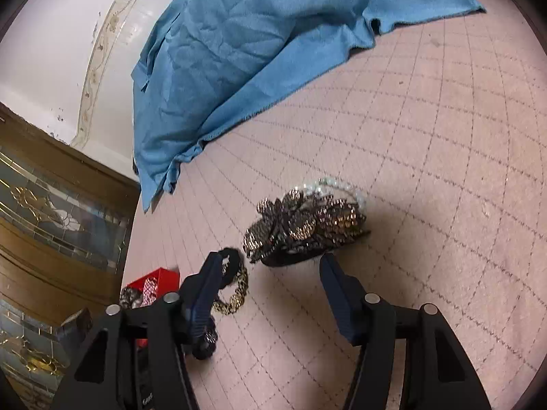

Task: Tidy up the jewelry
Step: 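Grasp the black hair tie with the left tool while the right tool grasps the butterfly clip, then carry the black hair tie and butterfly clip to the red tray and release both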

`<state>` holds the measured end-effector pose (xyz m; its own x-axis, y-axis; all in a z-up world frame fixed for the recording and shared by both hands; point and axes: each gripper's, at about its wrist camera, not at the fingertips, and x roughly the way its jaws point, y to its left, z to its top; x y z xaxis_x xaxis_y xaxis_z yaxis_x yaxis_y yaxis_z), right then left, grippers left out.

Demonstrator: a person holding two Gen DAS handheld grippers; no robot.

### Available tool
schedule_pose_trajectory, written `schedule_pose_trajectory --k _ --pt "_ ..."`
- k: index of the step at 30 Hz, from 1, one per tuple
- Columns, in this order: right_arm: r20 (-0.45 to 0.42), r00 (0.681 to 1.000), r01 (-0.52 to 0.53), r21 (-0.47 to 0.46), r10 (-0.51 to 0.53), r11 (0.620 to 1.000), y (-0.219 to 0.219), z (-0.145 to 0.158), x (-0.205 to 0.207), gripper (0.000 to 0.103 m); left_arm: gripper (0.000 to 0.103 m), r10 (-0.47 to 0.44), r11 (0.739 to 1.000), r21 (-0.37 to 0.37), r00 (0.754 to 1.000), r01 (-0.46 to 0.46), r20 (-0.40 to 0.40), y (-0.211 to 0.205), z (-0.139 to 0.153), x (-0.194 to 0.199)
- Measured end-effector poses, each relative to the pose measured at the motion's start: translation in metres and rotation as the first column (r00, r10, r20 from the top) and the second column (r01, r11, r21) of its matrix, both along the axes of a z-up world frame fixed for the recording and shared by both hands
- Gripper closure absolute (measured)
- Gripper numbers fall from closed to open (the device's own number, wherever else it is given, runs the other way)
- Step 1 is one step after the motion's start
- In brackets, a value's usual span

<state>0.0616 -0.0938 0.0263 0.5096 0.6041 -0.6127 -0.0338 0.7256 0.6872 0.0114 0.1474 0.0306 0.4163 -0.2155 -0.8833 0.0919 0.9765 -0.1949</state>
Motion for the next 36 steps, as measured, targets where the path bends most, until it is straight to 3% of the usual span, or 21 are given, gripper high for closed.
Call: schedule_pose_trajectory --k 3,12,13,14,16,17,19,36 --pt "-0.020 1.000 0.006 -0.009 -0.006 1.000 0.007 -0.001 0.009 0.031 0.103 -0.012 1.000 -0.020 1.000 0.012 -0.009 -0.009 -0.005 -0.008" --pt "-0.103 0.990 0.086 -0.081 -0.094 0.993 0.022 -0.010 0.040 0.031 0.103 -0.007 0.999 -0.046 1.000 0.007 -0.005 -0.013 -0.007 -0.013" --pt "-0.104 0.990 0.088 -0.085 -0.097 0.993 0.022 -0.011 0.041 0.035 0.103 -0.006 0.999 -0.046 1.000 0.006 -0.004 -0.013 -0.007 -0.013" --pt "-0.108 0.989 0.090 -0.094 -0.100 0.992 0.022 -0.012 0.042 0.053 0.103 -0.005 0.999 -0.049 1.000 0.005 -0.003 -0.013 -0.008 -0.013" --pt "-0.103 0.991 0.075 -0.073 -0.082 0.994 0.021 -0.013 0.042 0.070 0.103 -0.004 0.998 -0.056 1.000 0.004 0.001 -0.013 -0.008 -0.013" --pt "-0.084 0.994 0.061 -0.049 -0.065 0.997 0.019 -0.010 0.040 0.089 0.103 0.000 0.998 -0.063 1.000 0.000 0.004 -0.012 -0.007 -0.014" --pt "-0.065 0.997 0.043 -0.066 -0.047 0.997 0.020 -0.003 0.035 0.092 0.103 0.009 0.998 -0.067 1.000 -0.008 0.012 -0.010 -0.005 -0.017" --pt "0.001 1.000 -0.006 -0.014 0.006 1.000 -0.004 0.033 -0.035 0.093 0.103 0.085 0.991 -0.112 0.994 -0.077 0.066 0.021 0.040 -0.051"
